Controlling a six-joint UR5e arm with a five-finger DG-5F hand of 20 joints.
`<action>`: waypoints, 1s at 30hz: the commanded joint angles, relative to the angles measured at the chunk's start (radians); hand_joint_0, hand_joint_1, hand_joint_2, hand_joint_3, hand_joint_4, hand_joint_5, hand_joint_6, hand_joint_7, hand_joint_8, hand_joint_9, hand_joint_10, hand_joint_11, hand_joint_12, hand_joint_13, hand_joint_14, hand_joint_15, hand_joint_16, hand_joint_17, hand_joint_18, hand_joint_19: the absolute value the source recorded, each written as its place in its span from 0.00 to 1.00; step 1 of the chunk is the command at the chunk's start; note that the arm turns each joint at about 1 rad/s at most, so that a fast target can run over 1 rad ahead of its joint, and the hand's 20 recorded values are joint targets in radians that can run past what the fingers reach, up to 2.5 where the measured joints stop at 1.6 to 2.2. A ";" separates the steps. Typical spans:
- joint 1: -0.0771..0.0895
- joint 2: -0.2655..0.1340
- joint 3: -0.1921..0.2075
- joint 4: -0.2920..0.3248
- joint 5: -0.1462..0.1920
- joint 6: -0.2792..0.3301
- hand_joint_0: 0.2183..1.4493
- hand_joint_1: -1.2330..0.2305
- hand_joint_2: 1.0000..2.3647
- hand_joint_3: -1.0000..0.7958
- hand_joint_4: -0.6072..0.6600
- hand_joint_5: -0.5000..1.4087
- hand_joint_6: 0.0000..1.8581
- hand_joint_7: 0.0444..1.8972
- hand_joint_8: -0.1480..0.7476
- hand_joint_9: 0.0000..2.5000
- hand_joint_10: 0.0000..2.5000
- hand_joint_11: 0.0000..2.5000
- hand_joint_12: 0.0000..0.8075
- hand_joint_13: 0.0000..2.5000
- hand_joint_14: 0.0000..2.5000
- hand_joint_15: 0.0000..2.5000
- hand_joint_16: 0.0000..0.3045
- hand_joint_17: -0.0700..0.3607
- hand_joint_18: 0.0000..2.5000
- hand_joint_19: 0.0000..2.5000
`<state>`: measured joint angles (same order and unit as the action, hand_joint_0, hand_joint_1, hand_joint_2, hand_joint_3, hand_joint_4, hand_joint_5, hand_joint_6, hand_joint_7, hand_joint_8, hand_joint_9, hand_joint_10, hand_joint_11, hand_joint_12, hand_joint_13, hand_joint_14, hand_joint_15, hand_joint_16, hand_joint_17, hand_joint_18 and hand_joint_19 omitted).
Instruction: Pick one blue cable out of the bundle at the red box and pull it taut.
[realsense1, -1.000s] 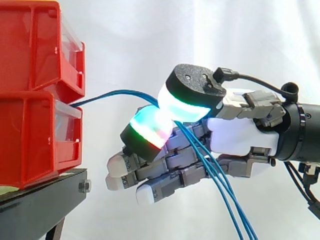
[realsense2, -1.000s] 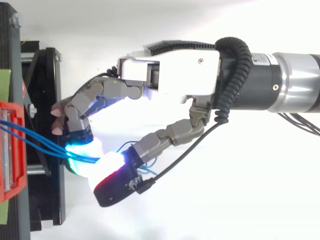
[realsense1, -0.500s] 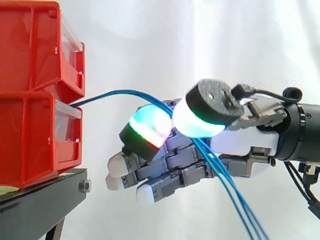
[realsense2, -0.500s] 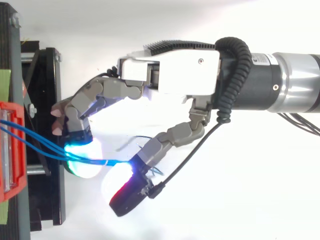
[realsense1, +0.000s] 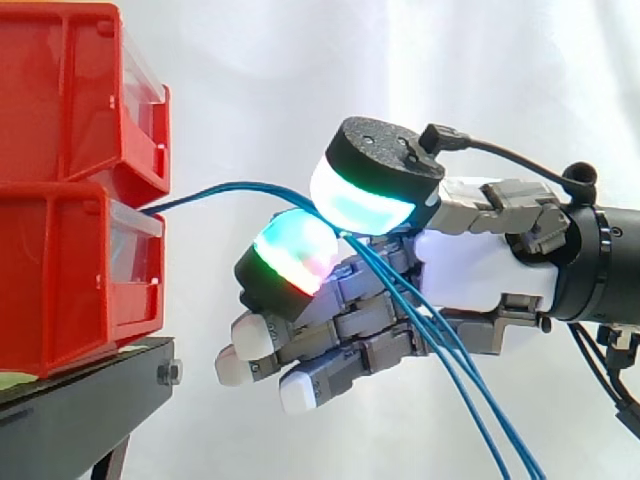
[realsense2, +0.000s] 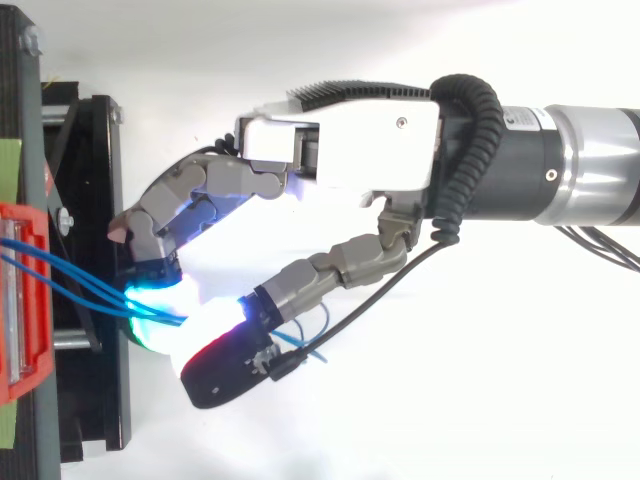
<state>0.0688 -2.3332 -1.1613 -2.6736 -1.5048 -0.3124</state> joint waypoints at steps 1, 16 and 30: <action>0.000 0.000 0.000 0.000 0.000 -0.001 0.29 0.36 0.01 0.42 0.66 0.19 0.46 0.51 0.53 0.30 0.00 0.14 0.45 0.19 0.00 0.06 0.20 0.48 0.23 0.12; 0.000 0.000 0.000 0.000 0.000 -0.002 0.40 0.19 0.01 0.35 0.56 0.18 0.47 0.47 0.50 0.28 0.00 0.15 0.44 0.19 0.00 0.05 0.20 0.47 0.23 0.10; 0.000 0.000 0.000 0.001 0.000 -0.002 0.33 0.16 0.00 0.28 0.65 0.17 0.48 0.47 0.49 0.26 0.00 0.15 0.44 0.18 0.00 0.05 0.20 0.47 0.23 0.10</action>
<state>0.0690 -2.3332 -1.1612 -2.6724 -1.5048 -0.3145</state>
